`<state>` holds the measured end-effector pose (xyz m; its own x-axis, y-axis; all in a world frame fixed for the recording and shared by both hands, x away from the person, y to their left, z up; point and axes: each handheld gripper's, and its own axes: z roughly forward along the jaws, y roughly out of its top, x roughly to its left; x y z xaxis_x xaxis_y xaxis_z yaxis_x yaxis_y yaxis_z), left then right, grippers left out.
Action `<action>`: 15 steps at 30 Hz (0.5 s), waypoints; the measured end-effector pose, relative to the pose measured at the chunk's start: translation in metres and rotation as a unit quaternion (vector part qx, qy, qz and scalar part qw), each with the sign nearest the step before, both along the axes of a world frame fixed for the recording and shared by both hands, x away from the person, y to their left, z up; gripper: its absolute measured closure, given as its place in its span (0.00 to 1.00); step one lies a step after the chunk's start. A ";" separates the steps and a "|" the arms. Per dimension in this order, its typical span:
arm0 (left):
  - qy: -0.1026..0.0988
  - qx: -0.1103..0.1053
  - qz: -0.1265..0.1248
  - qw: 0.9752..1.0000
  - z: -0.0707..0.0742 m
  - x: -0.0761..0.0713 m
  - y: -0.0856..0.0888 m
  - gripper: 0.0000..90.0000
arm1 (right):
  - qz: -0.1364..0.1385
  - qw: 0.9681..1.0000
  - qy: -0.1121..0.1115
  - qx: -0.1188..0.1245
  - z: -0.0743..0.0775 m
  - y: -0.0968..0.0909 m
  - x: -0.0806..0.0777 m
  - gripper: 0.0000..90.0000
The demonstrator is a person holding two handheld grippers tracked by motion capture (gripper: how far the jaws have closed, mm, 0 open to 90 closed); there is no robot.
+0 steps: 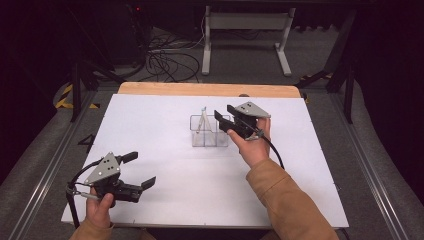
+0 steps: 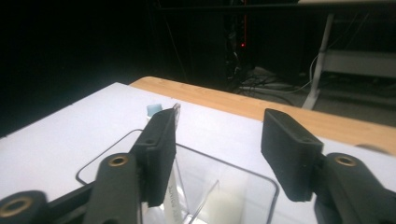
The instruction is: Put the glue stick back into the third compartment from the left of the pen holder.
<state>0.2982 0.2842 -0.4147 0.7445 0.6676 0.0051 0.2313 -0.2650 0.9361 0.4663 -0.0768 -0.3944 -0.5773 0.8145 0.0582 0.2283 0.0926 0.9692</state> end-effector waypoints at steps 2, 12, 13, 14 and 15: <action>0.000 0.000 0.000 1.000 0.000 0.000 0.000 0.03 | -0.002 1.000 -0.006 -0.006 0.002 -0.001 -0.001 0.46; 0.000 0.000 0.000 1.000 0.000 0.001 -0.001 0.03 | 0.008 1.000 -0.021 -0.006 0.011 -0.004 -0.010 0.42; 0.001 0.000 -0.001 1.000 0.000 0.001 -0.001 0.03 | 0.012 1.000 -0.025 -0.007 0.012 -0.004 -0.011 0.42; 0.000 0.000 0.000 1.000 0.000 0.000 -0.001 0.03 | 0.012 1.000 -0.025 -0.008 0.013 -0.004 -0.012 0.42; 0.000 0.000 0.000 1.000 0.000 0.000 -0.001 0.03 | 0.014 0.999 -0.028 -0.008 0.015 -0.005 -0.014 0.41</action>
